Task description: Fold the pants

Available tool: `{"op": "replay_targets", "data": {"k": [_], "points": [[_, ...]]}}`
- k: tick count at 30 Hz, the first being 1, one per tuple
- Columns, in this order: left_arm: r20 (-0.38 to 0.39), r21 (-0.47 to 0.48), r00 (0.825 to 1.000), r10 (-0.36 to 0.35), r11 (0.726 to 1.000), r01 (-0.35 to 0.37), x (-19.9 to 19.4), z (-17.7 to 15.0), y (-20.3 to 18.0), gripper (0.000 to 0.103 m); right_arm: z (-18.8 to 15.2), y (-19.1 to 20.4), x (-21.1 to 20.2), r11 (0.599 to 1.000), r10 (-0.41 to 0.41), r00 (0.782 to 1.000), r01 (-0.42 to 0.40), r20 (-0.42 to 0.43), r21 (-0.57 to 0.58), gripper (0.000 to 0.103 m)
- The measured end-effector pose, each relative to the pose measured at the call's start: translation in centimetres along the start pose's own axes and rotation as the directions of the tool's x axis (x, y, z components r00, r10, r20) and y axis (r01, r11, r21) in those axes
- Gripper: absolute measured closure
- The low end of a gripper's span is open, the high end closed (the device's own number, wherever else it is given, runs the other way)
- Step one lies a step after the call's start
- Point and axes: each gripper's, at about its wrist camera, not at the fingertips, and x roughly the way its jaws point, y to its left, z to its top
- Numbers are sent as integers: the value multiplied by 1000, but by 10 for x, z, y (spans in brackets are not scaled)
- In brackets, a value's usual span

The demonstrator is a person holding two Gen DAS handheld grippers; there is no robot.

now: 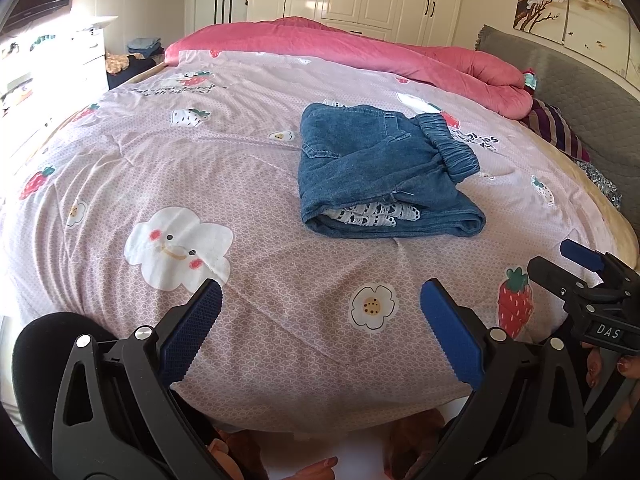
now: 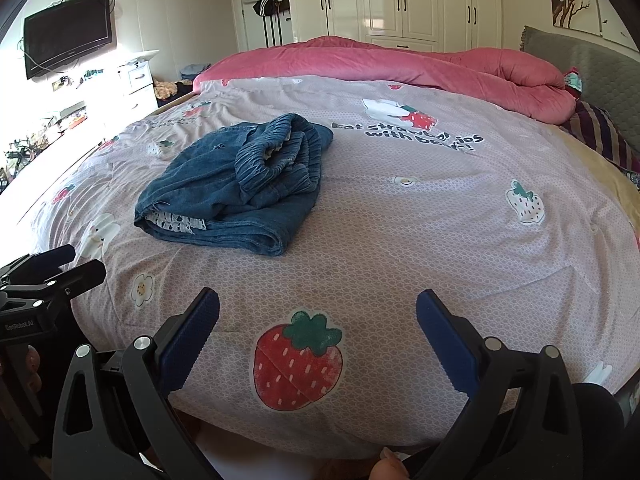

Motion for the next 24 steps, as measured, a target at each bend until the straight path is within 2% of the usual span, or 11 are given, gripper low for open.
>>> {"op": "replay_targets", "data": {"k": [24], "points": [[1, 17, 1000, 9, 1000, -9, 0, 0, -1, 9, -1, 0, 0, 1000, -2, 1000, 2, -4, 0, 5]]}}
